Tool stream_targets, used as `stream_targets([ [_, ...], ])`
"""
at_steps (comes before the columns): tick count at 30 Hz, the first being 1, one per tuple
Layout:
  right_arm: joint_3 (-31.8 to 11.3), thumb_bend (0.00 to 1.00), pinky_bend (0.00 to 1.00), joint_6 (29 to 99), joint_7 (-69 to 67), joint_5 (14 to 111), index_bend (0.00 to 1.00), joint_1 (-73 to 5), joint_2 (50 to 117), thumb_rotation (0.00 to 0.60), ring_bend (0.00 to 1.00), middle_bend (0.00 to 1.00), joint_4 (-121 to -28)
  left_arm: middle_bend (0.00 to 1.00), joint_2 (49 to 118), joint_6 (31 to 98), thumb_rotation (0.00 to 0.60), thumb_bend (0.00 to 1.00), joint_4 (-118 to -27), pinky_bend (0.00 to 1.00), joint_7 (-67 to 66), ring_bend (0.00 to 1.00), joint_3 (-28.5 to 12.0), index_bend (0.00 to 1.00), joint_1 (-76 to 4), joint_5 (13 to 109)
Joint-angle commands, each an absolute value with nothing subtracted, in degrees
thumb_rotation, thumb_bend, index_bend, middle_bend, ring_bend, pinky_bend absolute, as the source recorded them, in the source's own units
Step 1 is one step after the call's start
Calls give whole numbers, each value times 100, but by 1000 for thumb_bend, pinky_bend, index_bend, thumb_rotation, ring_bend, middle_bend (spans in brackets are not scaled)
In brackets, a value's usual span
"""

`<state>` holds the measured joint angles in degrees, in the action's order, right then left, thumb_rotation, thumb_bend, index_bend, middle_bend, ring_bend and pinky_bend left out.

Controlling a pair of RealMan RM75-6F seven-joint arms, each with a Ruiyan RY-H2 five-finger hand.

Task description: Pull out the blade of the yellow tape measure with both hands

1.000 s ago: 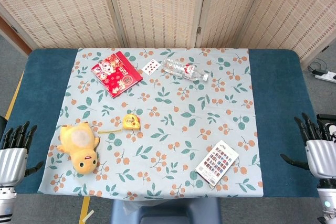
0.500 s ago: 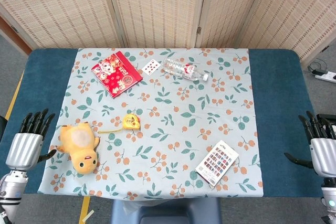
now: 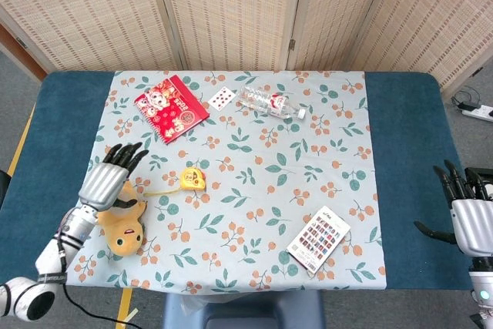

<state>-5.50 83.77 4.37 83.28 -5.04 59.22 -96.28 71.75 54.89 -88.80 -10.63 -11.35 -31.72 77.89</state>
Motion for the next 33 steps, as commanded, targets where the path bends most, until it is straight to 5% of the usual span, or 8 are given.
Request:
stream_targets([
  [1, -559, 108, 38, 8394, 448, 8344, 0, -510, 5907, 482, 203, 47, -9641, 37, 7658, 4898, 600, 131, -8399, 0, -1319, 71, -1221, 98, -3645, 7236],
  [14, -548, 108, 82, 8590, 250, 8542, 33, -491, 6101, 487, 247, 98, -9364, 63, 8875, 4227, 600, 132, -7286, 0, -2109, 124, -1220, 114, -4428, 5822],
  [33, -532, 108, 82, 8654, 81, 8532, 56, -437, 6152, 504, 262, 113, -9196, 188, 9535, 4205, 600, 234, -6828, 0, -2301, 227, -1319, 218, -5026, 5031],
])
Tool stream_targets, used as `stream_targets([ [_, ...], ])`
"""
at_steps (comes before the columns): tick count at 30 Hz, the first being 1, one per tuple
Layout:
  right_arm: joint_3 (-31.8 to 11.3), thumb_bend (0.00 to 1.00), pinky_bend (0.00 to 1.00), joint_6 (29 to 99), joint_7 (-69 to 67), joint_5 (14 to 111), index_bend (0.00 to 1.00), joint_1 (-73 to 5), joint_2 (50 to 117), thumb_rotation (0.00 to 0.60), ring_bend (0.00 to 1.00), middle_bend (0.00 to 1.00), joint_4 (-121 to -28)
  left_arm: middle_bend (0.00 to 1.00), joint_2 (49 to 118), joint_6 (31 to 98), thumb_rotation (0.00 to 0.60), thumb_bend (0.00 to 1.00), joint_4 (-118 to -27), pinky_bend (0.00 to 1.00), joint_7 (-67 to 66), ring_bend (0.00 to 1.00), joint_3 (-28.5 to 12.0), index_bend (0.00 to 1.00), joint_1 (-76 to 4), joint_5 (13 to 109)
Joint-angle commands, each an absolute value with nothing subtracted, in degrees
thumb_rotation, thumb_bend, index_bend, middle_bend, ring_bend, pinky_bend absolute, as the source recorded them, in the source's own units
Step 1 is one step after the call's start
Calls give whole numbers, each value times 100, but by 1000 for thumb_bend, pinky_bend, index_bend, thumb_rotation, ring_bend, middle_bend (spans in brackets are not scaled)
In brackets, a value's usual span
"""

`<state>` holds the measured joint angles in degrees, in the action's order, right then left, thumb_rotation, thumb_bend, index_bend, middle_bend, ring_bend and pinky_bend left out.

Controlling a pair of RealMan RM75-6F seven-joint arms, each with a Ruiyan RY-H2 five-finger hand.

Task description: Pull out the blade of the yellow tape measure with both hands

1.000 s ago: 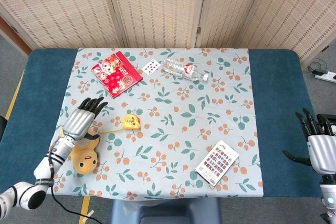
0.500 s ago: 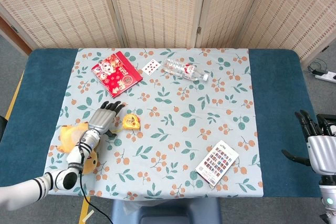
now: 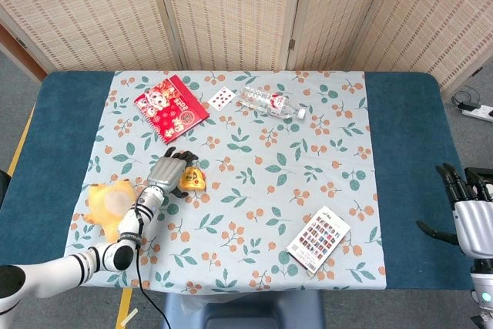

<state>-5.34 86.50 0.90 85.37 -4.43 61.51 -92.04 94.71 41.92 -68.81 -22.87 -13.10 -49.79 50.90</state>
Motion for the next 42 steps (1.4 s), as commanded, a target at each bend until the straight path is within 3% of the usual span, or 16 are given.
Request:
stream_targets([
  [1, -531, 108, 82, 8654, 69, 8528, 57, -433, 6153, 505, 262, 113, -9187, 194, 9575, 4215, 600, 240, -6790, 0, -2302, 233, -1321, 223, -5051, 5005],
  [19, -508, 108, 82, 8638, -14, 8553, 72, -425, 6190, 518, 266, 121, -9095, 287, 9777, 4290, 600, 308, -6437, 9, -2186, 301, -1234, 324, -5141, 4861],
  [28, -498, 108, 82, 8648, 0, 8557, 93, -410, 6202, 522, 267, 124, -9096, 425, 9903, 4359, 600, 366, -6316, 79, -1710, 395, -1326, 471, -5082, 5074],
  [35, -511, 107, 82, 8539, 42, 8799, 107, -591, 6150, 561, 264, 132, -9262, 471, 9673, 4366, 600, 399, -6779, 107, -1027, 430, -1539, 521, -4999, 5389],
  [42, -600, 134, 82, 8298, -86, 9257, 107, -1042, 6315, 574, 168, 131, -9670, 476, 9250, 4487, 600, 404, -7877, 110, -825, 431, -1771, 526, -4972, 5356],
])
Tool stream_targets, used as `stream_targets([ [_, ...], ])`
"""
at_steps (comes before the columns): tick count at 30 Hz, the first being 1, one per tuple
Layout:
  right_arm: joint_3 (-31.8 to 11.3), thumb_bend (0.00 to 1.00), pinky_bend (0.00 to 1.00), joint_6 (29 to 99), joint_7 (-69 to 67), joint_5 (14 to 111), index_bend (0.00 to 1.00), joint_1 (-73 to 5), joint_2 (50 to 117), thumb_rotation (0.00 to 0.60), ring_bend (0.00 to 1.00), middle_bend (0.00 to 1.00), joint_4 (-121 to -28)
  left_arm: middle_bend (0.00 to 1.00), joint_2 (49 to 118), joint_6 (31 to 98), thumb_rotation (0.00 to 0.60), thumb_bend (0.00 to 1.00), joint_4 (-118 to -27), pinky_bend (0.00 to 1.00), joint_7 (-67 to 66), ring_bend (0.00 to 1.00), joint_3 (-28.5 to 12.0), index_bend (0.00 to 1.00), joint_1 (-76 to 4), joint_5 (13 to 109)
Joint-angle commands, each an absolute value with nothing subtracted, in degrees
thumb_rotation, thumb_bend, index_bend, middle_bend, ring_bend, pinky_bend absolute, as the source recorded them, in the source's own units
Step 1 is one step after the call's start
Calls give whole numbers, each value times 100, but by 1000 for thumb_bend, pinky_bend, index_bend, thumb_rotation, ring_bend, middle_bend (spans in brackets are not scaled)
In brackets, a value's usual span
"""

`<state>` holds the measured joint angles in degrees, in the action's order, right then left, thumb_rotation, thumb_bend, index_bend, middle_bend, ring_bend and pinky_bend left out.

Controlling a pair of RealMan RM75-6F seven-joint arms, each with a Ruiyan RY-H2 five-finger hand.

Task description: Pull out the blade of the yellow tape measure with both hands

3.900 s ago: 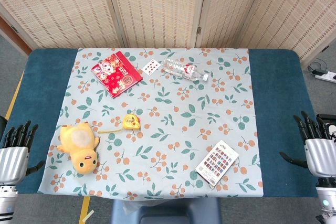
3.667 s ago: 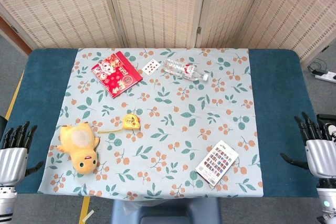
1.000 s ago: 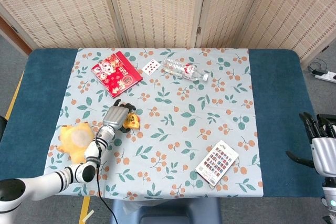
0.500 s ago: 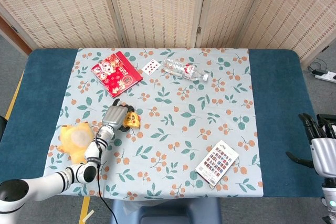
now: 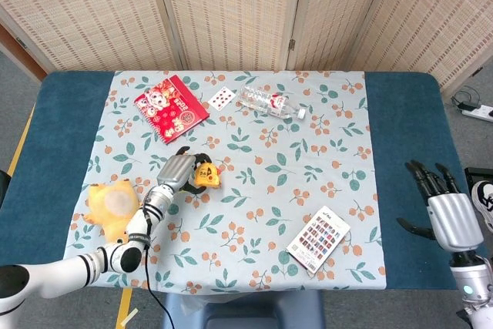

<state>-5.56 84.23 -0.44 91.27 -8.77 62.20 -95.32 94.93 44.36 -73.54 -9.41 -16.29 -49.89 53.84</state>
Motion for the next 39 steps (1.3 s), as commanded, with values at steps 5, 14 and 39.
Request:
stream_targets([
  [5, -721, 143, 81, 7838, -15, 9274, 107, -1475, 6571, 600, 116, 85, -10019, 476, 8981, 4508, 600, 407, -8669, 113, -829, 434, -1908, 527, -5045, 5182],
  [14, -998, 143, 50, 7149, 418, 8879, 38, -2163, 7403, 600, 71, 0, -10297, 491, 8880, 4872, 600, 430, -9477, 113, -1082, 444, -2144, 541, -5322, 4655],
  [39, -1665, 143, 0, 7097, 1259, 7776, 0, -2977, 8833, 600, 0, 0, -9967, 511, 9639, 5738, 600, 448, -9387, 126, -1772, 470, -2290, 555, -5987, 3623],
])
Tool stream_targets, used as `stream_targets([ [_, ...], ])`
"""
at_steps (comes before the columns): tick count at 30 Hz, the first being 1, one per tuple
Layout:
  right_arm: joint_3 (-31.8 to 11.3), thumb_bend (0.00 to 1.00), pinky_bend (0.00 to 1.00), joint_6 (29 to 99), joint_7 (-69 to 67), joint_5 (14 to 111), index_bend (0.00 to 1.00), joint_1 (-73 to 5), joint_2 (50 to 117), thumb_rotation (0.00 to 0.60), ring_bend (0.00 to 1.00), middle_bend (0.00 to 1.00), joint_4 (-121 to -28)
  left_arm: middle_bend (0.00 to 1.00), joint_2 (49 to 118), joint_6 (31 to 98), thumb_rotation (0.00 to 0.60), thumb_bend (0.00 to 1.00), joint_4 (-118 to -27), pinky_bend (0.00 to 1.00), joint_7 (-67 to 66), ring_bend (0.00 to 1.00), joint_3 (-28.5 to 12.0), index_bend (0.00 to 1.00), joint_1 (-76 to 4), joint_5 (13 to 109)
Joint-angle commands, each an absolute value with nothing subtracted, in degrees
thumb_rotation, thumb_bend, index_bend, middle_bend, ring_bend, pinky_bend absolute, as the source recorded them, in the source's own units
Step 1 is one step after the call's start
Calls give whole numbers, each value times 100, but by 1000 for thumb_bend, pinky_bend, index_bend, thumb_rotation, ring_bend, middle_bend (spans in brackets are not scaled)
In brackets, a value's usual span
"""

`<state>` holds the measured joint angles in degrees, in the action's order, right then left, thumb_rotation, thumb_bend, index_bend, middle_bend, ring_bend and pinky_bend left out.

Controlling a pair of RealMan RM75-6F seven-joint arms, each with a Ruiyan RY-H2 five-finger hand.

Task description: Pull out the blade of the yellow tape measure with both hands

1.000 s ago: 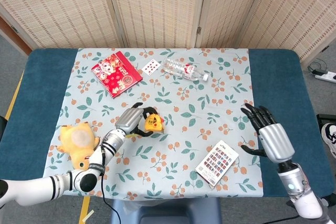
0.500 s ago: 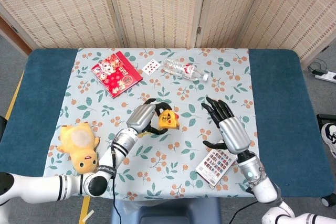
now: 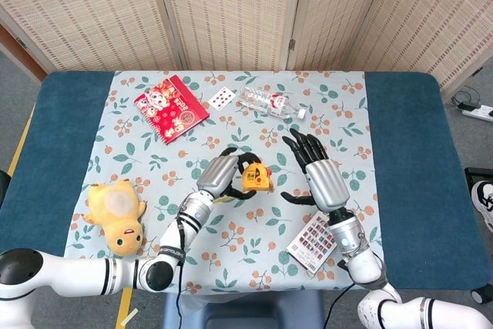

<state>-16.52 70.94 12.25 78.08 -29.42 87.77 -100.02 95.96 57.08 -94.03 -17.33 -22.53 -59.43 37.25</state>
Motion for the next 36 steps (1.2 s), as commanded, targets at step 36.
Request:
stream_targets([
  [36, -1750, 280, 0, 7220, 1432, 7425, 0, -3393, 9422, 600, 0, 0, -9411, 513, 9816, 5852, 600, 463, -9296, 128, -1742, 473, -2449, 556, -6164, 3183],
])
